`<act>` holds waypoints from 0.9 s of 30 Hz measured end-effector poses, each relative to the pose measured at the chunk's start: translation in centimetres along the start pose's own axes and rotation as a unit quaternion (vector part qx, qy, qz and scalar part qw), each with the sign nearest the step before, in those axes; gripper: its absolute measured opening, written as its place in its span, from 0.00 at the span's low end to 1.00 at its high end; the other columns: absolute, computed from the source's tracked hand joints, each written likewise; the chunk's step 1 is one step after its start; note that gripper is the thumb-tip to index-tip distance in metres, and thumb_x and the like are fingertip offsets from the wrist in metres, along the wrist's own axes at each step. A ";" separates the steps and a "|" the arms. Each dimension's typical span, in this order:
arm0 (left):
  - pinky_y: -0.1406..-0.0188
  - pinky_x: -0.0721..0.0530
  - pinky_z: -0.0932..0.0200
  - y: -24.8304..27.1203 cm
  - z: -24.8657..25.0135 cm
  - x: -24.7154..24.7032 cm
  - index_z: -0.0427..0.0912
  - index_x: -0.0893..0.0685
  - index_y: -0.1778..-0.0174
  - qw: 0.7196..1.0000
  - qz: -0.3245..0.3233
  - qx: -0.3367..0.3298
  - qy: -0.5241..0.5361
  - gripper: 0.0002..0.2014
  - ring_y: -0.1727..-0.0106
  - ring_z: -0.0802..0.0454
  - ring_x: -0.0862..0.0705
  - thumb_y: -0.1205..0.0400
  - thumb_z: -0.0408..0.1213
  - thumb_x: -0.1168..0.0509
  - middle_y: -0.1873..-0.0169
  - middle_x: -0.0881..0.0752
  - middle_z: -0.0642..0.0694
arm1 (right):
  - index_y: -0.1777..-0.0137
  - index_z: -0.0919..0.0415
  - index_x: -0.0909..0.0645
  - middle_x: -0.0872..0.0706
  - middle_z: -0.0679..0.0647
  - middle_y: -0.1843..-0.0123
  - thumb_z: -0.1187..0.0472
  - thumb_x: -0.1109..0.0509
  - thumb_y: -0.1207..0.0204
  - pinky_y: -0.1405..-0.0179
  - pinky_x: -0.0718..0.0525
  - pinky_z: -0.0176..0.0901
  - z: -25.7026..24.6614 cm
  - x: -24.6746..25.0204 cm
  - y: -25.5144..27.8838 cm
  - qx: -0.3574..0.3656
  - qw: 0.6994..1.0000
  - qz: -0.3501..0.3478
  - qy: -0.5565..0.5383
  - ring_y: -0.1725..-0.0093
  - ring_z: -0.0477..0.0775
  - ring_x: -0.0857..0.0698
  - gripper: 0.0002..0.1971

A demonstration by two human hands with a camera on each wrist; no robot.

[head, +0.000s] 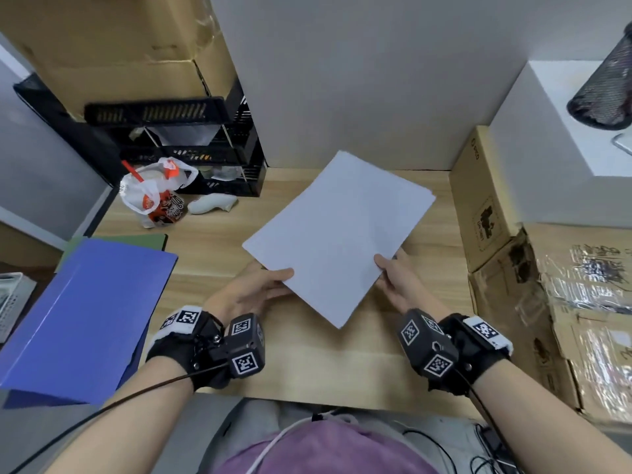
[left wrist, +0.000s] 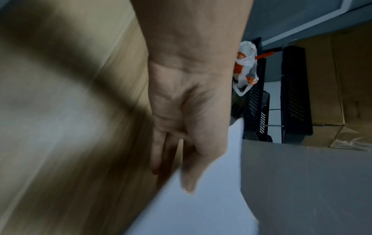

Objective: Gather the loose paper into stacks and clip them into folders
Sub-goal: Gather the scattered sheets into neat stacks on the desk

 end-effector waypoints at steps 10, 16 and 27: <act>0.32 0.20 0.53 -1.6 10.2 0.2 0.46 0.26 0.26 0.971 0.083 -0.160 -0.156 0.26 0.32 0.54 0.20 0.20 0.29 0.31 0.34 0.17 0.51 | 0.30 0.51 0.27 0.16 0.48 0.33 0.65 0.38 0.15 0.43 0.15 0.41 -9.0 -0.2 2.3 0.177 0.970 -0.072 0.151 0.35 0.46 0.15 0.16; 0.38 0.19 0.61 -1.0 7.1 -1.2 0.54 0.25 0.31 0.968 0.081 -0.172 -0.162 0.28 0.35 0.61 0.19 0.24 0.24 0.33 0.37 0.16 0.57 | 0.26 0.59 0.28 0.16 0.45 0.34 0.72 0.39 0.19 0.45 0.17 0.29 -5.5 0.2 2.5 0.155 0.970 -0.059 0.177 0.39 0.34 0.16 0.22; 0.49 0.19 0.64 -0.8 4.9 -0.8 0.42 0.29 0.33 0.969 0.160 -0.180 -0.058 0.31 0.38 0.57 0.18 0.31 0.13 0.42 0.40 0.17 0.47 | 0.41 0.61 0.22 0.13 0.49 0.47 0.78 0.41 0.26 0.56 0.17 0.30 -3.5 0.8 2.3 0.141 0.981 -0.006 0.135 0.51 0.40 0.13 0.18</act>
Point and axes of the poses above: each hand's wrist, its own y-axis away from the middle knuckle, its own x-axis out of the back of the hand, z = x × y, the point moved 10 cm from there along -y, towards the middle knuckle
